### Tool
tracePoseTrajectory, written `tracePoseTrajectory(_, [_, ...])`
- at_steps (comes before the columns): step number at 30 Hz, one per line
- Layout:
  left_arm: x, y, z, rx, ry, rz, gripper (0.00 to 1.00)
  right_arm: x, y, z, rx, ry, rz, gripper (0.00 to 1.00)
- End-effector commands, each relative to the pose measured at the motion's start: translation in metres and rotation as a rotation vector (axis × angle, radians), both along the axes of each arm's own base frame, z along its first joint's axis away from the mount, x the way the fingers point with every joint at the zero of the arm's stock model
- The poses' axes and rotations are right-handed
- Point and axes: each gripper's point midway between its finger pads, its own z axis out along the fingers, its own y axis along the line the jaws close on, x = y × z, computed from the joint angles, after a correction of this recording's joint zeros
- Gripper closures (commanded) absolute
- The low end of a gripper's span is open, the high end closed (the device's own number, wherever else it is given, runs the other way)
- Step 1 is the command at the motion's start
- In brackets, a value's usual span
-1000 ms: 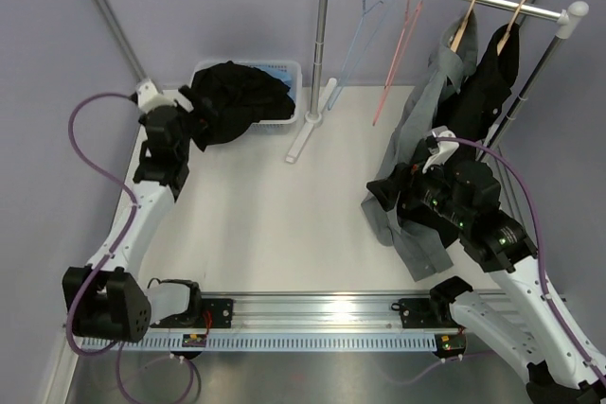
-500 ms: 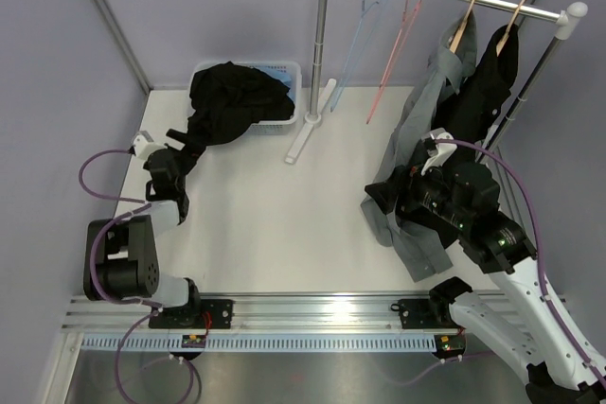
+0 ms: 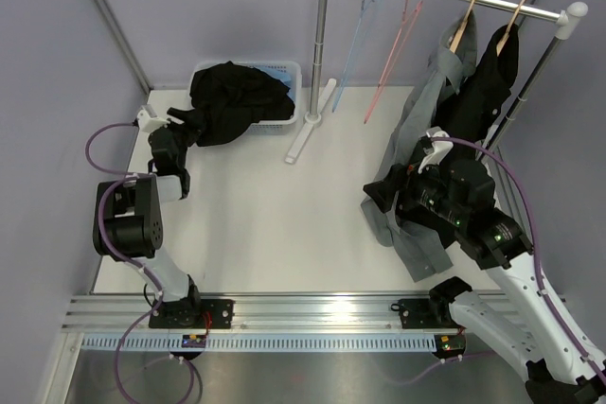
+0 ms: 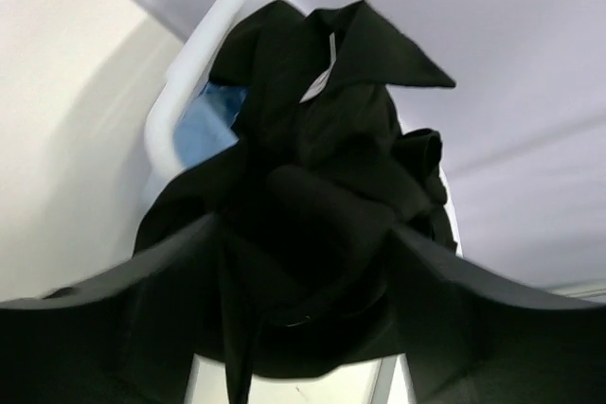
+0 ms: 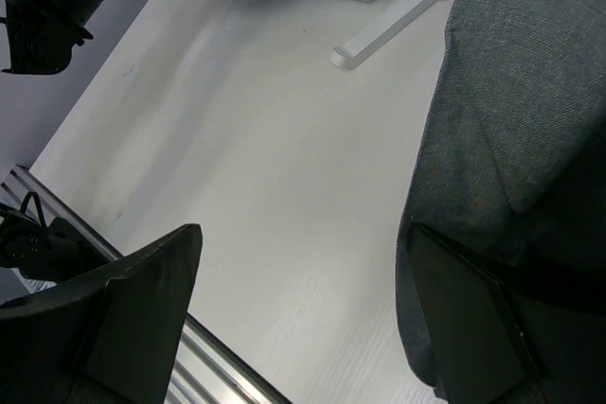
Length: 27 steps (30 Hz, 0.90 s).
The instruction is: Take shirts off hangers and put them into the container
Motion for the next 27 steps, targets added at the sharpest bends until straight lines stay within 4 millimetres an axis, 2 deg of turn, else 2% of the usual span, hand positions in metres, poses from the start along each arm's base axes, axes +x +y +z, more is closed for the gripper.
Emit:
tracePoseTrajectory(1, [0.016,0.000,0.032,0.041,-0.105,-0.027,0.37,0.004,0.000,0.005,-0.005,-0.022,-0.002,0.01])
tracePoseTrajectory(3, [0.018,-0.002,0.033,0.046,-0.102,-0.039,0.45,0.004,0.000,0.004,-0.007,-0.020,-0.003,0.01])
tracePoseTrajectory(4, [0.018,-0.002,0.036,0.047,-0.108,-0.039,0.54,0.004,0.000,0.004,-0.008,-0.019,-0.006,0.01])
tracePoseTrajectory(6, [0.020,-0.002,0.042,0.059,-0.112,-0.042,0.66,0.005,0.000,0.004,-0.009,-0.021,-0.006,0.00])
tracePoseTrajectory(7, [0.022,-0.003,0.041,0.063,-0.095,-0.051,0.77,0.005,0.000,0.004,-0.007,-0.022,-0.006,0.01])
tracePoseTrajectory(8, [0.027,-0.004,0.053,0.074,-0.116,-0.064,0.82,0.004,0.000,0.004,-0.006,-0.021,-0.003,0.01])
tracePoseTrajectory(10, [0.035,-0.008,0.055,0.084,-0.101,-0.080,0.94,0.005,0.000,0.004,-0.004,-0.020,-0.002,0.01])
tracePoseTrajectory(11, [0.044,-0.011,0.074,0.097,-0.135,-0.097,1.00,0.004,0.001,0.004,-0.004,-0.020,-0.001,0.00])
tracePoseTrajectory(12, [0.050,-0.015,0.082,0.113,-0.142,-0.113,1.00,0.004,0.000,0.004,-0.004,-0.020,-0.002,0.01])
tracePoseTrajectory(13, [0.057,-0.019,0.073,0.115,-0.099,-0.129,1.00,0.004,0.000,0.005,-0.005,-0.023,-0.003,0.00])
tracePoseTrajectory(14, [0.063,-0.024,0.079,0.127,-0.098,-0.152,1.00,0.004,0.000,0.005,-0.006,-0.023,-0.006,0.01])
tracePoseTrajectory(15, [0.076,-0.033,0.104,0.157,-0.138,-0.169,1.00,0.004,-0.001,0.005,-0.007,-0.023,-0.009,0.01])
tracePoseTrajectory(16, [0.084,-0.040,0.092,0.160,-0.090,-0.188,1.00,0.005,-0.001,0.005,-0.008,-0.024,-0.010,0.01])
tracePoseTrajectory(17, [0.091,-0.048,0.096,0.173,-0.090,-0.214,1.00,0.005,-0.002,0.004,-0.009,-0.023,-0.013,0.01])
tracePoseTrajectory(18, [0.101,-0.062,0.112,0.206,-0.093,-0.245,1.00,0.005,-0.002,0.005,-0.009,-0.025,-0.013,0.00])
tracePoseTrajectory(19, [0.107,-0.070,0.113,0.220,-0.078,-0.262,1.00,0.005,-0.002,0.004,-0.011,-0.022,-0.014,0.01])
tracePoseTrajectory(20, [0.119,-0.073,0.097,0.231,-0.040,-0.271,1.00,0.005,-0.002,0.003,-0.012,-0.020,-0.014,0.01])
tracePoseTrajectory(21, [0.122,-0.095,0.086,0.246,0.003,-0.314,1.00,0.006,-0.002,0.003,-0.012,-0.020,-0.014,0.01])
tracePoseTrajectory(22, [0.131,-0.103,0.101,0.249,-0.022,-0.322,1.00,0.006,-0.002,0.002,-0.015,-0.016,-0.016,0.01])
tracePoseTrajectory(23, [0.140,-0.111,0.076,0.246,0.023,-0.348,1.00,0.006,-0.002,0.003,-0.014,-0.019,-0.019,0.01])
tracePoseTrajectory(24, [0.142,-0.124,0.062,0.241,0.077,-0.376,1.00,0.007,-0.002,0.002,-0.018,-0.016,-0.020,0.01])
tracePoseTrajectory(25, [0.150,-0.132,0.072,0.246,0.063,-0.387,1.00,0.007,-0.002,0.001,-0.019,-0.015,-0.020,0.01])
tracePoseTrajectory(26, [0.153,-0.138,0.063,0.245,0.083,-0.402,1.00,0.007,-0.003,0.001,-0.021,-0.016,-0.024,0.01])
tracePoseTrajectory(27, [0.157,-0.151,0.044,0.241,0.126,-0.429,1.00,0.008,-0.003,0.001,-0.023,-0.014,-0.023,0.01])
